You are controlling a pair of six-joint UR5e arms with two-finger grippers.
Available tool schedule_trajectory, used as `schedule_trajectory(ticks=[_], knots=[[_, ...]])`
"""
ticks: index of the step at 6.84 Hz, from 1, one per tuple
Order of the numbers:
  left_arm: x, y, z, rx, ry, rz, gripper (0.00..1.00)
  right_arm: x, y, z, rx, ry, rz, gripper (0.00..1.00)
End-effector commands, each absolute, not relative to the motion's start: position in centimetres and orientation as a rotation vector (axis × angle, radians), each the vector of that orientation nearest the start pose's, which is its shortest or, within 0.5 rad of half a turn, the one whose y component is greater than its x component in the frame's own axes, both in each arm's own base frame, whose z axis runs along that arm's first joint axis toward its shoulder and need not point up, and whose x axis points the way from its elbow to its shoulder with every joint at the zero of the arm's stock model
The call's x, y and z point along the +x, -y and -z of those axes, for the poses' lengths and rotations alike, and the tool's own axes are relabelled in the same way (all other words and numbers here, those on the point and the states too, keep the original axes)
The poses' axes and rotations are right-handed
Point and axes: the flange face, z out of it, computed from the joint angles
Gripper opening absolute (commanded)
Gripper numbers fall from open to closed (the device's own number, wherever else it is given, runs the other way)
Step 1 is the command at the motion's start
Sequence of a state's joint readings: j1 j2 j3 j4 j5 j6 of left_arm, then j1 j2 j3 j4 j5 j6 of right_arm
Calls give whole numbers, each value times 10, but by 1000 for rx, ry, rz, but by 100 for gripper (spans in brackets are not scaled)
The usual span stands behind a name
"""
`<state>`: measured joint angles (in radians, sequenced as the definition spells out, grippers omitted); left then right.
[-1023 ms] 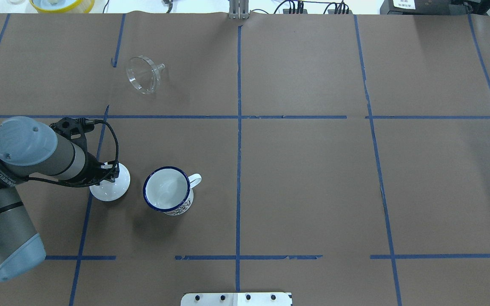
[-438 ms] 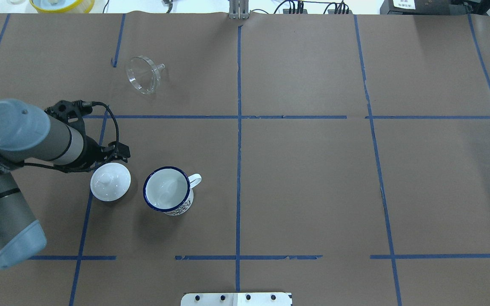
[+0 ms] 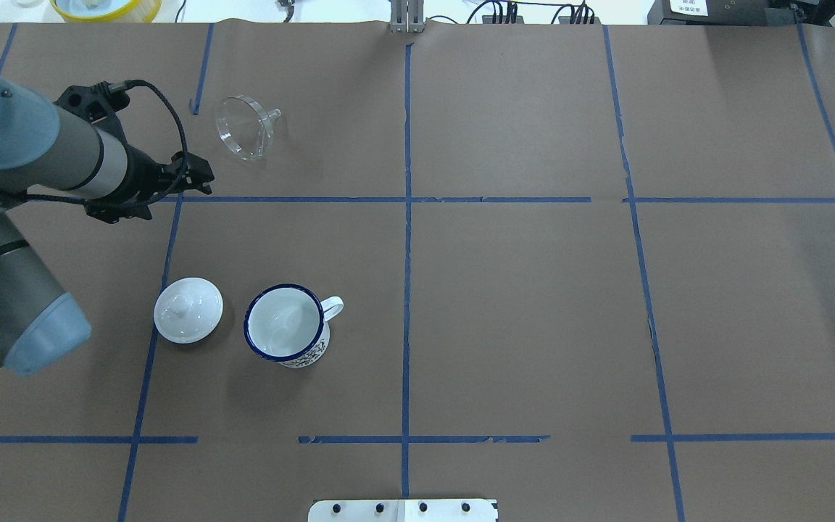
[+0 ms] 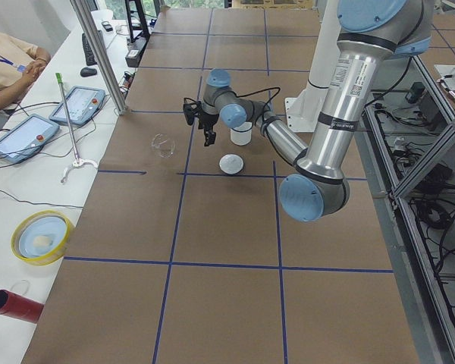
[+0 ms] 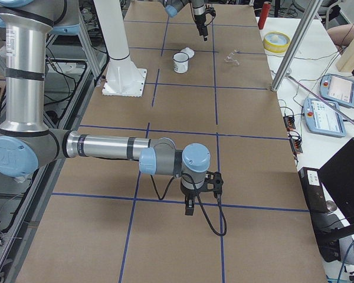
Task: Place funnel on cup
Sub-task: 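Open the left gripper and move it to the glass funnel, then grasp the clear glass funnel rim with the left gripper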
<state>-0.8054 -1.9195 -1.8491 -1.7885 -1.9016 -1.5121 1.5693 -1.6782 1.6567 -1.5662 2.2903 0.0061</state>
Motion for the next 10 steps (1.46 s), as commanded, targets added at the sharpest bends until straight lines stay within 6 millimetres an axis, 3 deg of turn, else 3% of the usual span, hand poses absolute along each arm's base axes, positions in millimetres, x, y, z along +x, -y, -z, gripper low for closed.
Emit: schedule_trajectory(ticks=[1, 3, 4, 5, 7, 10], knots=[[366, 546, -316, -32, -1046, 855, 99, 67, 445, -670, -19, 719, -10, 100], [358, 575, -332, -12, -1272, 1129, 99, 67, 445, -670, -19, 719, -10, 100], [366, 594, -360, 42, -1242, 1174, 99, 67, 445, -670, -19, 719, -10, 100], [366, 601, -374, 50, -1263, 1196, 99, 67, 445, -670, -19, 719, -10, 100], [385, 633, -375, 62, -1358, 1301, 98, 67, 445, -670, -19, 719, -10, 100], [404, 652, -390, 78, -1384, 1302, 94, 67, 445, -670, -19, 719, -10, 100]])
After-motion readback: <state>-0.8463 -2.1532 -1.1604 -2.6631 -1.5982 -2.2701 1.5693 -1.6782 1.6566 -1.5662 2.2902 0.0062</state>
